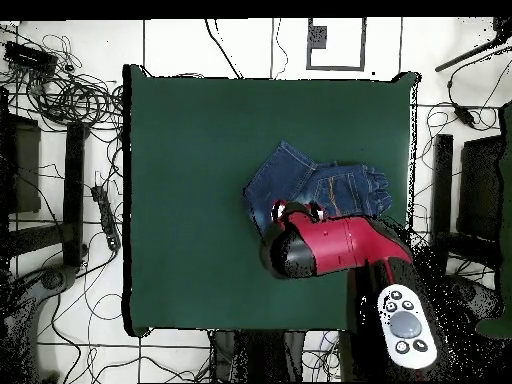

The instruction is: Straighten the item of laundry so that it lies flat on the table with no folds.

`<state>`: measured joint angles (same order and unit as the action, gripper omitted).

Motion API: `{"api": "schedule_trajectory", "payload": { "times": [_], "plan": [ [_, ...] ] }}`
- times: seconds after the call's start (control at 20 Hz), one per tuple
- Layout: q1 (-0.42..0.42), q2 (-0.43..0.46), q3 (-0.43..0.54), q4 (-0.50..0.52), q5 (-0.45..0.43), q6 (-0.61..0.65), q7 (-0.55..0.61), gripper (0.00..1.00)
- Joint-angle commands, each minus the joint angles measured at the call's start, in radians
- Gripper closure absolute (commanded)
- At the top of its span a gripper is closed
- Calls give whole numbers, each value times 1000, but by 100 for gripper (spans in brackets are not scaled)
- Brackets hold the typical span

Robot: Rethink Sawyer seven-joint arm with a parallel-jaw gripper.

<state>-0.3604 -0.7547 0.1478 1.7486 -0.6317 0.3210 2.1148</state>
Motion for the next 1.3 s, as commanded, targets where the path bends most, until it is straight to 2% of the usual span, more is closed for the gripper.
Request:
{"api": "schedule_trajectory", "payload": {
  "times": [0.05, 0.4, 0.55, 0.8, 1.0, 1.2, 1.3],
  "plan": [
    [46, 28, 40, 10, 122, 11, 163, 0],
    [56, 37, -11, 47, 241, -47, 242, 0],
    [58, 43, -31, 61, 302, -35, 264, 0],
    [87, 69, -123, 54, 303, 2, 243, 0],
    [88, 119, -176, -9, 212, 81, 105, 0],
    [27, 153, -142, -69, 156, 154, -67, 0],
    [-3, 162, -127, -89, 147, 179, -106, 0]
  ]
}}
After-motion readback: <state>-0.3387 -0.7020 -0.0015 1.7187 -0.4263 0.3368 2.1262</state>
